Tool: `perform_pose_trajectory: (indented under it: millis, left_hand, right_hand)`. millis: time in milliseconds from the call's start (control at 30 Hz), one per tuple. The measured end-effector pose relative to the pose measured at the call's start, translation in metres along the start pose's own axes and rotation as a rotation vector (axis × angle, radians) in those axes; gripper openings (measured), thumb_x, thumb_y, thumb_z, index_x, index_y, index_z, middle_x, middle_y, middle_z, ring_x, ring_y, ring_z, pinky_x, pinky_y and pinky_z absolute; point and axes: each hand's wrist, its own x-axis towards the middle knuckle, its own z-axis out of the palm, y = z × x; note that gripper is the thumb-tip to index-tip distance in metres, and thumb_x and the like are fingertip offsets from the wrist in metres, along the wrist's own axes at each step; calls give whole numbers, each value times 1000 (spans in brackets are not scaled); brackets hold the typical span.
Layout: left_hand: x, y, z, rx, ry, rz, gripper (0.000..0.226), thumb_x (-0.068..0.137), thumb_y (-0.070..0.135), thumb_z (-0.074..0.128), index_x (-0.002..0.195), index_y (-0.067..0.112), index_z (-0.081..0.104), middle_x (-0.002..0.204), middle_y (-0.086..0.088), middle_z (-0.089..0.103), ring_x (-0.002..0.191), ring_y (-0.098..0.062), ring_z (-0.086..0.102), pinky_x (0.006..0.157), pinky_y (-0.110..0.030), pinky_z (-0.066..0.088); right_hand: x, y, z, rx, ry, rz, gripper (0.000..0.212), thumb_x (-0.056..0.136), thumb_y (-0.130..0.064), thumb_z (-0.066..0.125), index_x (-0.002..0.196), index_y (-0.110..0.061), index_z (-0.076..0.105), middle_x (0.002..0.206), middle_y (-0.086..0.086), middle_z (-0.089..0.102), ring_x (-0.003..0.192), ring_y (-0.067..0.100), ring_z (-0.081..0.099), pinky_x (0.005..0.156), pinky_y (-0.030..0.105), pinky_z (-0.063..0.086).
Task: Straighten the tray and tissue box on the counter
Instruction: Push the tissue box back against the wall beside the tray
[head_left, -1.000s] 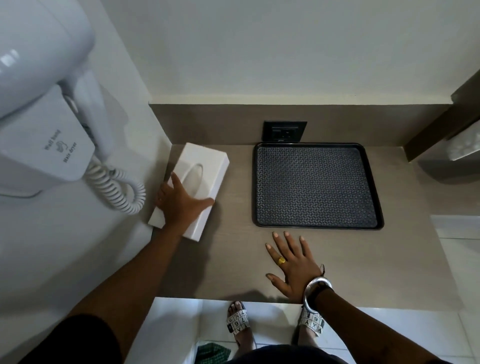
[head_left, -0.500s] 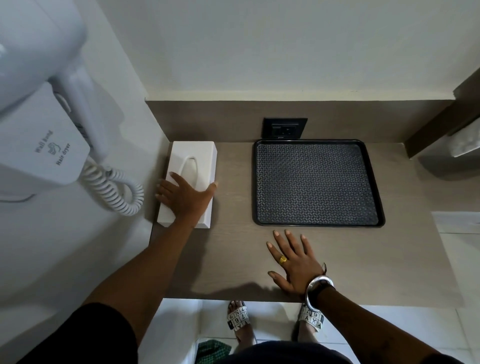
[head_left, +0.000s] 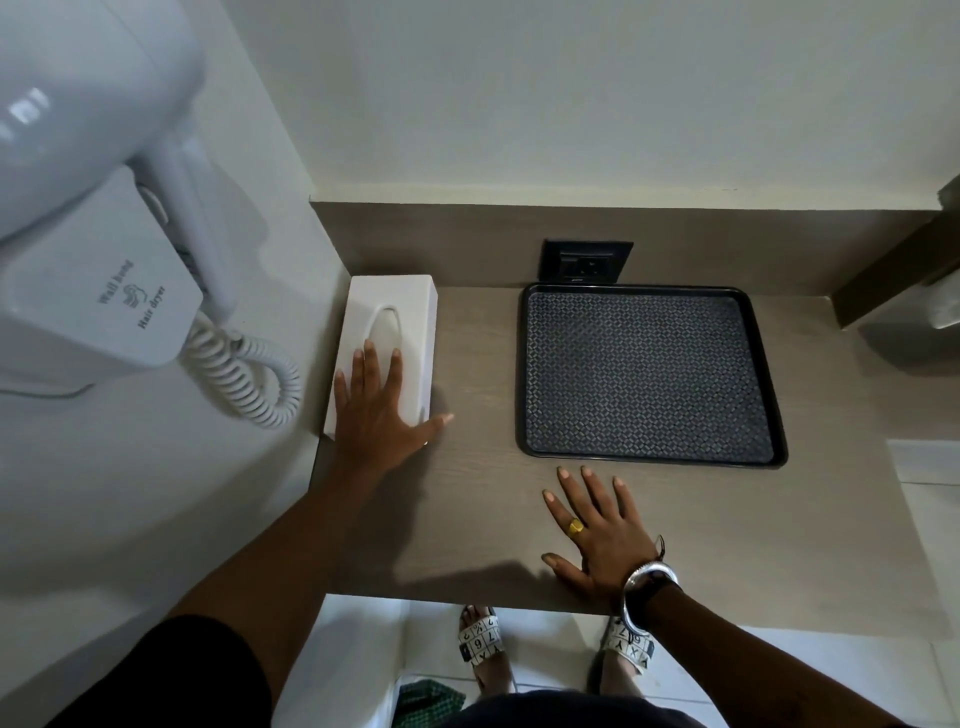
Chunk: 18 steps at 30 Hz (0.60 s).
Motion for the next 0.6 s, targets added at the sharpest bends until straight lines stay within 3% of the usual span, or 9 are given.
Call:
perform_pose_trajectory:
  millis: [467,600]
  left_hand:
    - [24,-28,3,54,9,31,107,75,85,30,156,17,22,162,-22,24,149,-40,25,121,-57,19]
    - [25,-29,-4,35,-37,42,108,76,86,25,157,14,22,162,-23,23,149,-42,25,120,-59,17]
  right_hand:
    - [-1,-1,-1,-6,-11,7,79,85,-74,37,150,-28,34,159,7,30,144,37,29,112,60,14]
    - [-3,3,-1,44,13,-21,79,87,-74,33,153,-29,27,163,5,21,148,35,21,114,61,15]
